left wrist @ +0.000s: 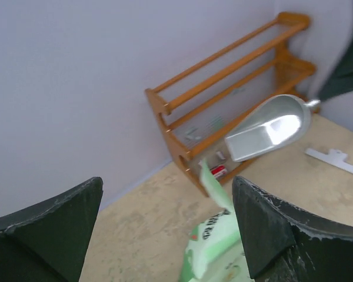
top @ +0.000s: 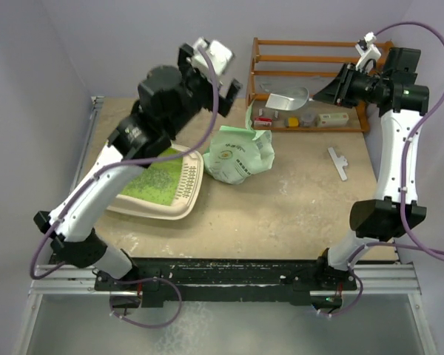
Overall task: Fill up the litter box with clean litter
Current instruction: 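Scoop the cat litter from the cat litter bag.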
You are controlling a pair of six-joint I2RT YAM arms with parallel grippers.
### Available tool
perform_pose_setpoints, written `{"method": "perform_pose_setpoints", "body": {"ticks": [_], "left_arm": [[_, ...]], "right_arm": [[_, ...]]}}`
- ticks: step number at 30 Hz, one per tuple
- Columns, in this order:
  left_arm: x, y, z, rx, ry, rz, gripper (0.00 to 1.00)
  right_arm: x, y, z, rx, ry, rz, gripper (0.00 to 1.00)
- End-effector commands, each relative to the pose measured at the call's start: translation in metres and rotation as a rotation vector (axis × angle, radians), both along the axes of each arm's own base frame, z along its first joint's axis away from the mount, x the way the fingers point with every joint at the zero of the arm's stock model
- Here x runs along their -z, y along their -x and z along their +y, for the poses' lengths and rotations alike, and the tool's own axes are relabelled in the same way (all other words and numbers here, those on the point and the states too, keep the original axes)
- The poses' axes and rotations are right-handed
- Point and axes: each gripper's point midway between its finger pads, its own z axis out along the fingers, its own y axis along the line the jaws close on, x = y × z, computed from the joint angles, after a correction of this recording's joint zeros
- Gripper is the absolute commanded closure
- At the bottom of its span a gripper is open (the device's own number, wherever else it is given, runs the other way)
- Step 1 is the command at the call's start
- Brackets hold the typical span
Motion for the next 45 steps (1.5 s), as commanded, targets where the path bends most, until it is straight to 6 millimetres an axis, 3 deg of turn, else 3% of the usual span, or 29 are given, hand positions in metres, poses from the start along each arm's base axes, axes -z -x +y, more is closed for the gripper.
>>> {"method": "perform_pose_setpoints", "body": {"ticks": [1, 4, 7, 12, 14, 20, 23, 28, 35, 37, 39, 40, 42, 43, 45], "left_arm": [[0.024, -0.032, 0.017, 0.039, -0.014, 0.171, 0.13], [0.049, -0.039, 0.007, 0.146, -0.051, 0.250, 0.13], [0.083, -0.023, -0.008, 0.270, -0.120, 0.353, 0.13], [0.118, -0.007, -0.019, 0.373, -0.151, 0.446, 0.12], [0.128, -0.011, -0.017, 0.356, -0.166, 0.451, 0.13], [0.163, -0.025, -0.019, 0.329, -0.232, 0.480, 0.12], [0.179, -0.039, -0.020, 0.291, -0.261, 0.487, 0.13], [0.188, -0.057, -0.024, 0.258, -0.278, 0.456, 0.13], [0.202, -0.072, -0.018, 0.213, -0.369, 0.433, 0.14], [0.203, -0.070, -0.017, 0.226, -0.382, 0.433, 0.20], [0.203, -0.066, -0.018, 0.240, -0.387, 0.433, 0.34], [0.201, -0.065, -0.017, 0.246, -0.387, 0.431, 0.47], [0.196, -0.062, -0.017, 0.261, -0.389, 0.422, 0.90], [0.193, -0.061, -0.016, 0.262, -0.389, 0.418, 0.96], [0.185, -0.056, -0.016, 0.282, -0.387, 0.402, 0.97]], "right_arm": [[-0.028, 0.016, -0.009, 0.070, 0.081, -0.083, 1.00], [-0.007, 0.030, -0.007, 0.028, 0.096, -0.018, 1.00], [0.000, 0.051, -0.001, -0.032, 0.115, 0.015, 1.00], [0.019, 0.081, -0.002, -0.083, 0.186, 0.052, 1.00], [0.031, 0.085, -0.005, -0.085, 0.216, 0.075, 1.00], [0.039, 0.100, -0.002, -0.129, 0.214, 0.114, 1.00], [0.042, 0.103, -0.002, -0.142, 0.226, 0.116, 1.00], [0.053, 0.101, 0.002, -0.192, 0.236, 0.144, 1.00], [0.060, 0.089, 0.030, -0.253, 0.277, 0.140, 1.00], [0.064, 0.081, 0.034, -0.260, 0.277, 0.138, 1.00], [0.066, 0.074, 0.037, -0.253, 0.267, 0.144, 1.00], [0.067, 0.071, 0.038, -0.248, 0.264, 0.146, 1.00], [0.066, 0.064, 0.042, -0.248, 0.262, 0.143, 1.00], [0.069, 0.061, 0.044, -0.256, 0.262, 0.150, 1.00], [0.072, 0.055, 0.050, -0.270, 0.274, 0.152, 1.00]]}}
